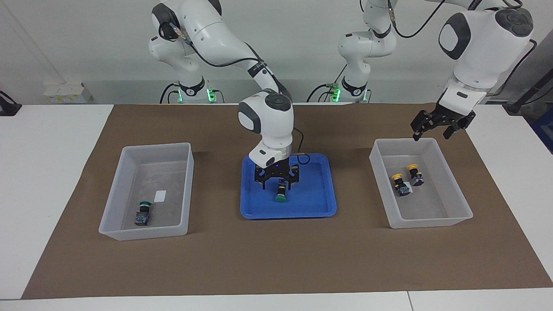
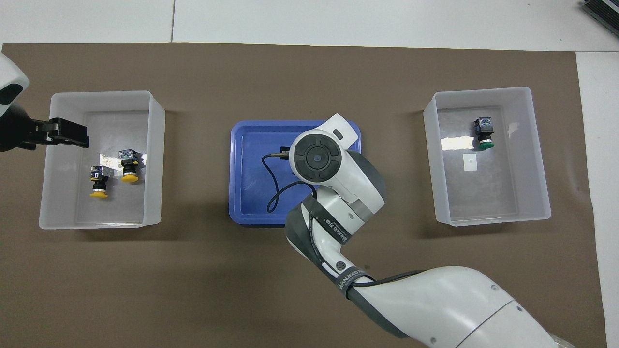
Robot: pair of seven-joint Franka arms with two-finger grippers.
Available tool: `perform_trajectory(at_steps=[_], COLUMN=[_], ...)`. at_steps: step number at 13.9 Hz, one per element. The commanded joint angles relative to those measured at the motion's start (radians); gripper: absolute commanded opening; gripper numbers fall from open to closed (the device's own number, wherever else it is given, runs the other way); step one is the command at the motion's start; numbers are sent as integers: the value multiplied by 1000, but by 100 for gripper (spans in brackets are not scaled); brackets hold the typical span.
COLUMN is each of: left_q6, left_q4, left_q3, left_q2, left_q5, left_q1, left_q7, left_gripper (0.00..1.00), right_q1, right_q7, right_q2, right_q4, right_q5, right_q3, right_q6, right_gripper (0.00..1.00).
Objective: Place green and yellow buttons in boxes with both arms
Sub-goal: 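Grasp the last green button and carry it into the right box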
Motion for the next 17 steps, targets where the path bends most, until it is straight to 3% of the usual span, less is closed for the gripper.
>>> perform_trajectory(at_steps=[1,2,4,5,6,7,8,10,14,17], left_q6=[13,13,13,13,13,13,13,13,13,13], left_q4=[-35,-37,-35,-35,-37,-35,-35,-37,-35,-35], left_q3=[3,3,3,3,3,3,3,3,3,3], left_q2=[-30,-30,-30,-30,-30,-30,-30,-30,-30,-30], left_q5=[21,21,21,21,21,21,21,21,21,21], left_q1=[-5,-5,-5,-5,-5,-5,-5,-5,-5,-5], left_q7=[-7,-7,-7,-7,-7,-7,-7,-7,-7,-7], left_gripper=[100,100,100,100,100,100,100,100,100,100], right_q1=[16,19,21,21,21,19,15,4,-132,-233], right_q7=[38,41,73,93,99,113,141,141,94,-98], right_q2=[27,27,24,18,18,20,20,7,-186,-298], right_q4=[23,14,-21,-35,-32,-27,-23,-18,-75,-135], right_q5=[-26,-24,-24,-24,-24,-17,-21,-21,-6,-6], right_q3=[-2,-2,-2,-2,-2,-2,-2,-2,-2,-2], right_q6=[-3,-3,-3,-6,-5,-2,18,15,-95,-173], right_gripper=[80,76,59,43,22,8,0,0,0,0])
